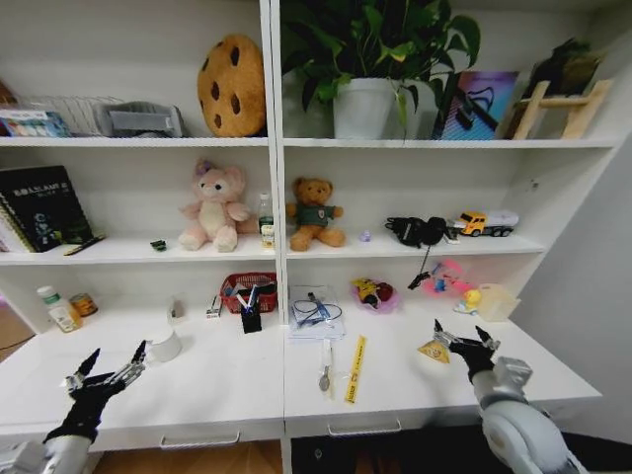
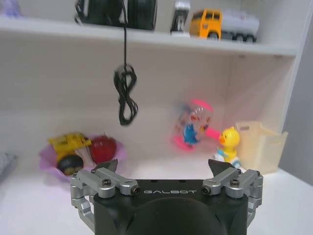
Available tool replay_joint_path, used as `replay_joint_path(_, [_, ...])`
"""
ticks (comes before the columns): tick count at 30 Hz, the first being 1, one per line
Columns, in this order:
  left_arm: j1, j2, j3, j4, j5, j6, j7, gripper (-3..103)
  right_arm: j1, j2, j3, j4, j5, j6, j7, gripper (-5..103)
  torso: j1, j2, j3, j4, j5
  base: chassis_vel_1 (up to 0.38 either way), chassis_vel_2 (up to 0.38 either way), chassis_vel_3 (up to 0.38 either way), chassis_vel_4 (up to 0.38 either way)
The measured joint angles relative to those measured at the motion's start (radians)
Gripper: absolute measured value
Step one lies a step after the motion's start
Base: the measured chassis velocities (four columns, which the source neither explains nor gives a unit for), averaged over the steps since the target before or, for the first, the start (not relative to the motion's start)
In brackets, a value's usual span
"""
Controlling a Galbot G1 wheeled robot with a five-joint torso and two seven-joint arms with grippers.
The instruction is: Organize the objects on the table.
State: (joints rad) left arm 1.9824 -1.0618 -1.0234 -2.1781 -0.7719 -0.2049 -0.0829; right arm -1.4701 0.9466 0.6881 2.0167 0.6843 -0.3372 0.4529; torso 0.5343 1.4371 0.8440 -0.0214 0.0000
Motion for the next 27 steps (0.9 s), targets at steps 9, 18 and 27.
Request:
replay_joint_path(9, [0.000, 0.000, 0.000, 0.000, 0.000, 0.000, 0.000, 100, 0.082, -0.005, -0.090, -0.171, 0.037, -0.023, 0.015, 100, 0.000, 0.000, 0.000, -0.0002, 0.0000, 0.000, 0.000, 0.000, 0.000])
replay_joint_path(18, [0.000, 0.000, 0.000, 0.000, 0.000, 0.000, 0.000, 100, 0.150, -0.010, -0.145, -0.270, 0.037, -0.024, 0.010, 83, 0.000, 0.000, 0.000, -0.0001, 0.0000, 0.000, 0.000, 0.000, 0.000])
replay_joint_path(27, [0.000, 0.000, 0.000, 0.000, 0.000, 0.000, 0.000, 100, 0.159, -0.009, -0.150, -0.294, 0.031, -0.012, 0.007, 51, 0.000, 0.000, 0.000, -0.0002, 0.0000, 0.000, 0.000, 0.000, 0.000])
